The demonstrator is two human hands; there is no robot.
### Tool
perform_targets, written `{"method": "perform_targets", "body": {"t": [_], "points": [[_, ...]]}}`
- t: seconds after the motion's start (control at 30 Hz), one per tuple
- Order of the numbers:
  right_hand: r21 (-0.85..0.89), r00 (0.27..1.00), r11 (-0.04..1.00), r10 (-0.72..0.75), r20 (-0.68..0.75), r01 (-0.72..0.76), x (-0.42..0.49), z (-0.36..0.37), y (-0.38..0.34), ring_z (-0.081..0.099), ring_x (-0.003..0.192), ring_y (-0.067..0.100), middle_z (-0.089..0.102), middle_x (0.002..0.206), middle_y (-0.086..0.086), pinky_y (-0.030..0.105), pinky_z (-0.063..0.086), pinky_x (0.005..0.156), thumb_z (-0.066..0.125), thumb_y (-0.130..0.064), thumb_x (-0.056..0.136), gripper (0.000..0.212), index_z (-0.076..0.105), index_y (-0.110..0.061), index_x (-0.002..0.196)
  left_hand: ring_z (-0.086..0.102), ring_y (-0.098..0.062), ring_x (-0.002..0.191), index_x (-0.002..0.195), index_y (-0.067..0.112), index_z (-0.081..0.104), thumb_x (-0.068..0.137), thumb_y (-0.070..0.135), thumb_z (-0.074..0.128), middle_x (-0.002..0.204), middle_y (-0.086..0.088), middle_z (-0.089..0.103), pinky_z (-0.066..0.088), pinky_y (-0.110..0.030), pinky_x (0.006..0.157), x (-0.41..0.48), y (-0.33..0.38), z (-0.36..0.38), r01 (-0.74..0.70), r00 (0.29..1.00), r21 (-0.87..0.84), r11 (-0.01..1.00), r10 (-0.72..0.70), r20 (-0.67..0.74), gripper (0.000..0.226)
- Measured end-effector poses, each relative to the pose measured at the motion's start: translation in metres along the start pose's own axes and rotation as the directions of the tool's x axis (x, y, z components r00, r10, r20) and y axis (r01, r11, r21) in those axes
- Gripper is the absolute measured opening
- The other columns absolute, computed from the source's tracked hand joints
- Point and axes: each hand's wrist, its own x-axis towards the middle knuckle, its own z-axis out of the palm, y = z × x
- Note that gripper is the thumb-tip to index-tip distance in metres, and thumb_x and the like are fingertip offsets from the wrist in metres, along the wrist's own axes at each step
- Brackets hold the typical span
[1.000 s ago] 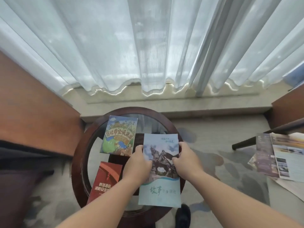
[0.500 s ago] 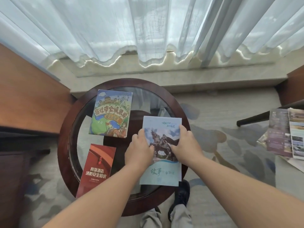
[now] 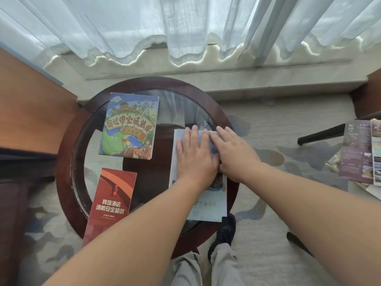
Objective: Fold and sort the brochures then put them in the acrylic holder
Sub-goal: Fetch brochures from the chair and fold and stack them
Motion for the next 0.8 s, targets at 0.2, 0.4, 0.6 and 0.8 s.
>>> {"method": "perform_targets", "body": {"t": [0.2,0.4,0.6,0.8], "points": [[-0.027,1.000,1.000,-0.006,-0.016,0.005,0.003,0.012,0.003,0.003,0.152,0.021,0.003,0.166,0.005,0.041,0.015,0.122,0.057,-0.028,0.095,0.082,0.004,-0.019,0.158,-0.009,-0.026,0.151,0.157,0.018,0.005,0.099,0.045,0.015,0.164,-0.013,-0.004,-0.011,-0.045,0.120,-0.008,-0.011,0.029,-0.037,0.999,0.105,0.994,0.039,-0.017,0.064],[-0.049,0.999,0.998,0.035,0.040,-0.033,-0.001,0.015,0.002,-0.003,0.152,0.020,-0.004,0.166,0.003,0.044,0.011,0.122,0.069,-0.038,0.089,0.101,-0.003,-0.021,0.157,0.002,-0.031,0.151,0.153,0.010,0.011,0.092,0.055,0.026,0.162,-0.018,0.007,0.002,-0.050,0.120,-0.075,-0.029,0.049,-0.091,0.996,0.198,0.976,0.090,0.011,0.077],[-0.118,1.000,0.993,0.009,0.029,-0.006,-0.022,0.021,-0.009,-0.008,0.152,0.021,-0.013,0.165,0.003,0.043,0.004,0.122,0.070,-0.039,0.087,0.105,-0.005,-0.016,0.157,-0.013,-0.030,0.150,0.153,0.012,-0.002,0.092,0.060,0.015,0.160,-0.016,-0.011,-0.007,-0.050,0.120,-0.072,-0.029,0.044,-0.068,0.995,0.274,0.959,0.046,0.086,0.079],[-0.056,0.995,0.998,0.032,0.092,-0.027,-0.029,0.031,-0.015,-0.010,0.152,0.017,-0.018,0.164,0.000,0.041,0.009,0.122,0.063,-0.024,0.092,0.097,-0.009,-0.018,0.156,-0.007,-0.033,0.150,0.153,0.011,0.004,0.088,0.068,0.020,0.161,-0.020,-0.004,-0.004,-0.049,0.120,-0.086,-0.038,0.044,-0.156,0.983,0.258,0.953,0.125,0.134,0.088]]}}
